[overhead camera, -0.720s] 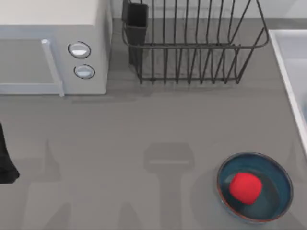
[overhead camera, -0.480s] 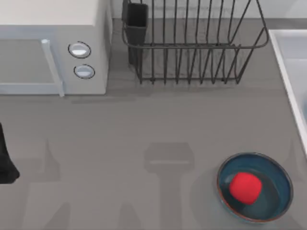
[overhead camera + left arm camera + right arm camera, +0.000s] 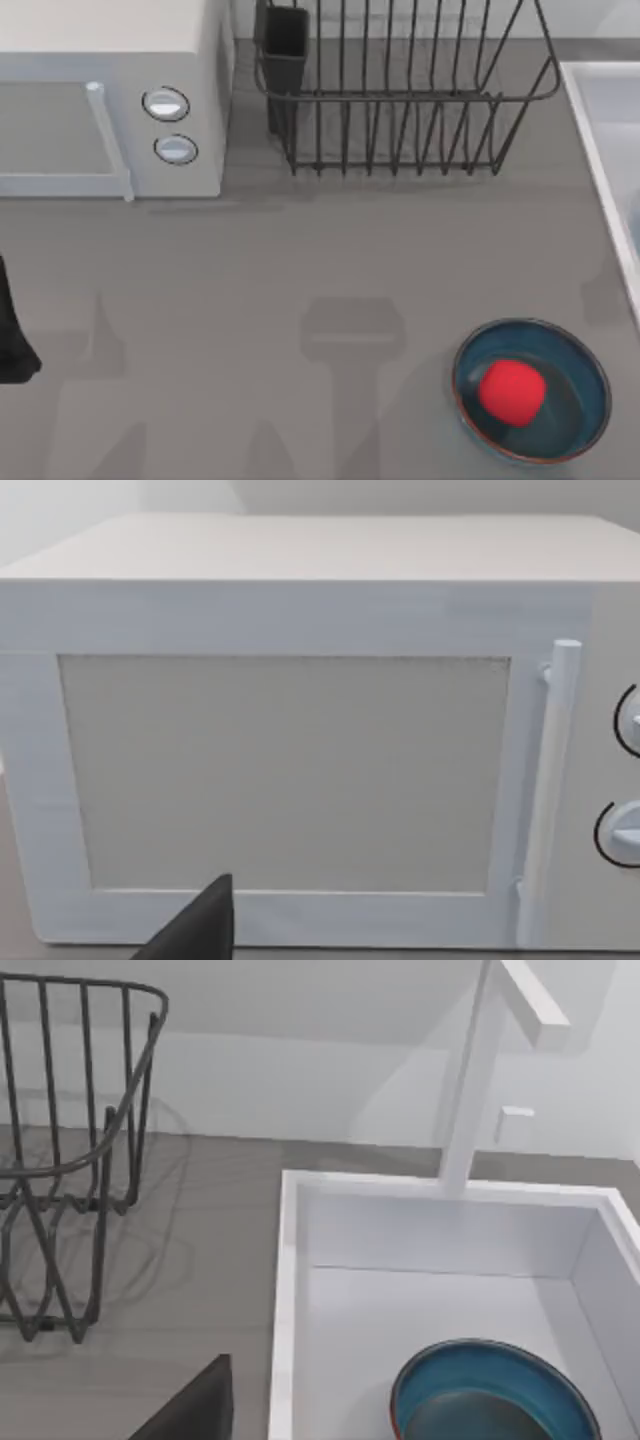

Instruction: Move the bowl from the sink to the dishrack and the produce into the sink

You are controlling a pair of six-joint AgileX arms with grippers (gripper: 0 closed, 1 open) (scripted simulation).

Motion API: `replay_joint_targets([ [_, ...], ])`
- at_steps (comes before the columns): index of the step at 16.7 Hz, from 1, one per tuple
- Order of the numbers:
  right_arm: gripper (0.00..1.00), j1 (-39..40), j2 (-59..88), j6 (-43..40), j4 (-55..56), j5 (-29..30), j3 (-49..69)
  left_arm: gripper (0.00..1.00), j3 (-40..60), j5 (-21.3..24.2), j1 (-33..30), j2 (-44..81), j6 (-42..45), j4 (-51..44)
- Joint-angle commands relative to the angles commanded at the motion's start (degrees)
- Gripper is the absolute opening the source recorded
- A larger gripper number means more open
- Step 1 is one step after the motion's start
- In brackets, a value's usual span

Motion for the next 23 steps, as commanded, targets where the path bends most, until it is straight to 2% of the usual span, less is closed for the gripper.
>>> replay_joint_targets([
  [15, 1.00, -13.42, 85.56, -12.08, -41.80, -0.31, 77.71, 1.00, 0.00, 0.00, 0.00, 0.00, 0.00, 0.00],
  [19, 1.00, -16.25, 104.25, -14.37, -51.05, -0.56, 94.13, 1.00, 0.00, 0.00, 0.00, 0.00, 0.00, 0.00],
  [23, 1.00, -18.15, 116.54, -15.76, -57.17, -0.73, 104.77, 1.00, 0.00, 0.00, 0.00, 0.00, 0.00, 0.00],
])
